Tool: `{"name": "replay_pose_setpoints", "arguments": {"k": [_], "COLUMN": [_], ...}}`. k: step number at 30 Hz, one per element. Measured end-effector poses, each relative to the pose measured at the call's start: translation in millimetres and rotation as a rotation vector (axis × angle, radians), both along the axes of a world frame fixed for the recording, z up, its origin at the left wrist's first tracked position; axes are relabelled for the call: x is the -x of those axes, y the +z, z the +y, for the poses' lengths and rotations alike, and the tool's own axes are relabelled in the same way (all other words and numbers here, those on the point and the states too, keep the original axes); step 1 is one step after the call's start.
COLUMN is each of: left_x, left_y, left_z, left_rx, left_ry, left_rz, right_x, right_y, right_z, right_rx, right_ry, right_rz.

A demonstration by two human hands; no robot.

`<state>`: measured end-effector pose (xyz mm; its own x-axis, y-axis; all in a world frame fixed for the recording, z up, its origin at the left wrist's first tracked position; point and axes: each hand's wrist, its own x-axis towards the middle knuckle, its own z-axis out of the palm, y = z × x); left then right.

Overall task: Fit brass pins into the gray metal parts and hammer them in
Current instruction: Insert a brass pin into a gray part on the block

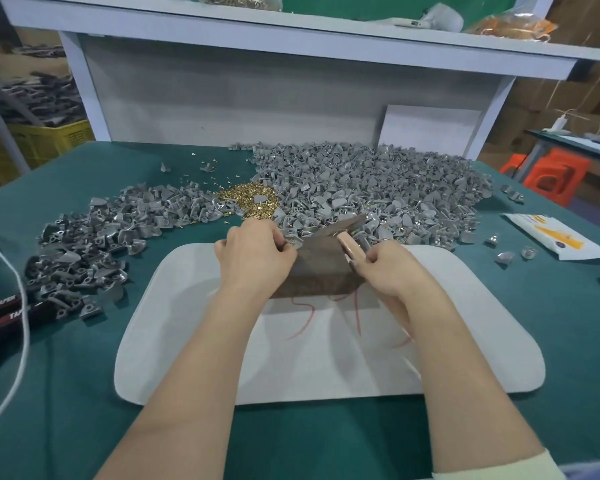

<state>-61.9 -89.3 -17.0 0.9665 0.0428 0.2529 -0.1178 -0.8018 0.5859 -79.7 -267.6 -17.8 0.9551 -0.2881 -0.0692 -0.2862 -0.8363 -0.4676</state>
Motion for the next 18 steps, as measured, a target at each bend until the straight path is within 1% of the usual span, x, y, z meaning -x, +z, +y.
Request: {"name": "replay_pose_setpoints", "arguments": {"k": [3, 5, 7, 9, 12, 16, 18], "left_x": [0, -1, -1, -1, -1, -1, -1], "left_y": [0, -1, -1, -1, -1, -3, -3], "left_z": [2, 1, -1, -1, 1, 2, 2], "left_rx": [0.008, 0.001, -0.006, -0.004, 0.005, 0.023, 0.044], "left_ry": [0.000, -0.007, -0.014, -0.012, -0.003, -0.006, -0.006], "left_rz": [0.011, 0.015, 0.017, 0.012, 0.004, -0.010, 0.006], "right_x": [3, 6, 9, 13, 22, 27, 28], "right_y": [0, 5, 13, 18, 20, 25, 28], "right_z": [-1, 0, 1, 3, 9, 16, 17], "right_rx": [-0.222, -0.263, -0.249, -0.241, -0.148, -0.053, -0.003], "right_ry": [-0.022, 0.005, 0.076, 0.173, 0.264, 0.274, 0.308], "right_rz": [-0.149, -0.286, -0.412, -0.474, -0.504, -0.610, -0.559]}}
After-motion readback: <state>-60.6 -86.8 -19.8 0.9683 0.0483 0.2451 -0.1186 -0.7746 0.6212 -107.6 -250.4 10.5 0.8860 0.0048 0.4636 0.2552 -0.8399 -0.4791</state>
